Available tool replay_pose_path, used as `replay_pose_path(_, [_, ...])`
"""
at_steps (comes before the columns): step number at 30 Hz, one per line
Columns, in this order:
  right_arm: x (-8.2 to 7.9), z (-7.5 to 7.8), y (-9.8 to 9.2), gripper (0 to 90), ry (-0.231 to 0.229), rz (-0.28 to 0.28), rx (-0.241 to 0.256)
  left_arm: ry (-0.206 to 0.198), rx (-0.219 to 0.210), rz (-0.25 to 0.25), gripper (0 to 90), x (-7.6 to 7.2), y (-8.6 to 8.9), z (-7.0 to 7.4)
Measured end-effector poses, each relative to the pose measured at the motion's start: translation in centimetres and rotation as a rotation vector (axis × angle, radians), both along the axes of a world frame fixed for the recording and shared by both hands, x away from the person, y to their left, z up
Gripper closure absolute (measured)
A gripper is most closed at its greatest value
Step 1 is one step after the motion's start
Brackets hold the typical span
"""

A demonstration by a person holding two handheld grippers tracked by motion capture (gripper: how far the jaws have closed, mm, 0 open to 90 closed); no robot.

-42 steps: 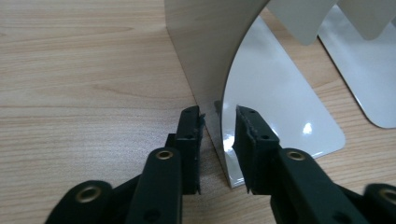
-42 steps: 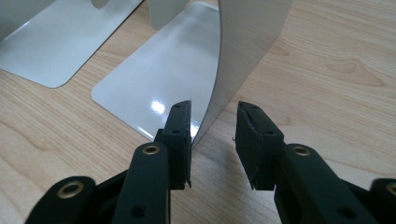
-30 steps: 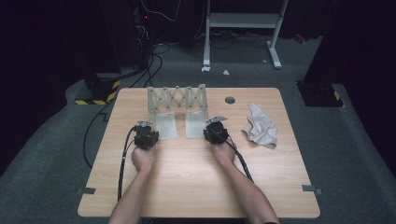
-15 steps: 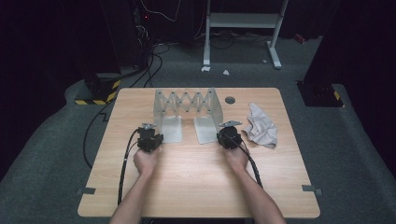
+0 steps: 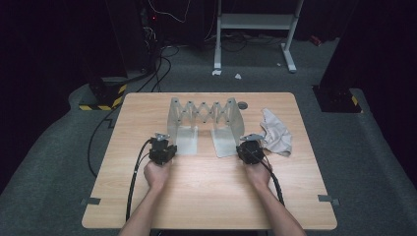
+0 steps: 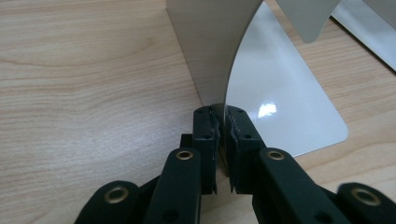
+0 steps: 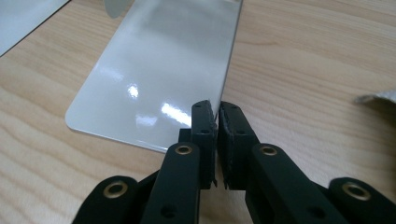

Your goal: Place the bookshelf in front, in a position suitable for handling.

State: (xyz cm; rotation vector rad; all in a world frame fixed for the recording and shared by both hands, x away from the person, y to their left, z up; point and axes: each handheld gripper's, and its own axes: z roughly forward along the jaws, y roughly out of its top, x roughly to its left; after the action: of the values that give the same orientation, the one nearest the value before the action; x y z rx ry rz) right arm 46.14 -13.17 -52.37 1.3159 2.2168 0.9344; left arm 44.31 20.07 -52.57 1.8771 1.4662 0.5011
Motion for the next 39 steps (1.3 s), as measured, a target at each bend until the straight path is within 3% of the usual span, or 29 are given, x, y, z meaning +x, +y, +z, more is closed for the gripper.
replay_pose_path(16, [-2.9, -0.2, -2.4, 84.7, -0.023, -0.001, 0.003, -0.005, 0.008, -0.063, 83.1, -1.9, -1.6, 0.0])
replay_pose_path(39, [-4.2, -0.2, -3.2, 83.6, -0.018, 0.014, 0.011, 0.002, 0.0, -0.089, 83.0, -3.3, -2.4, 0.1])
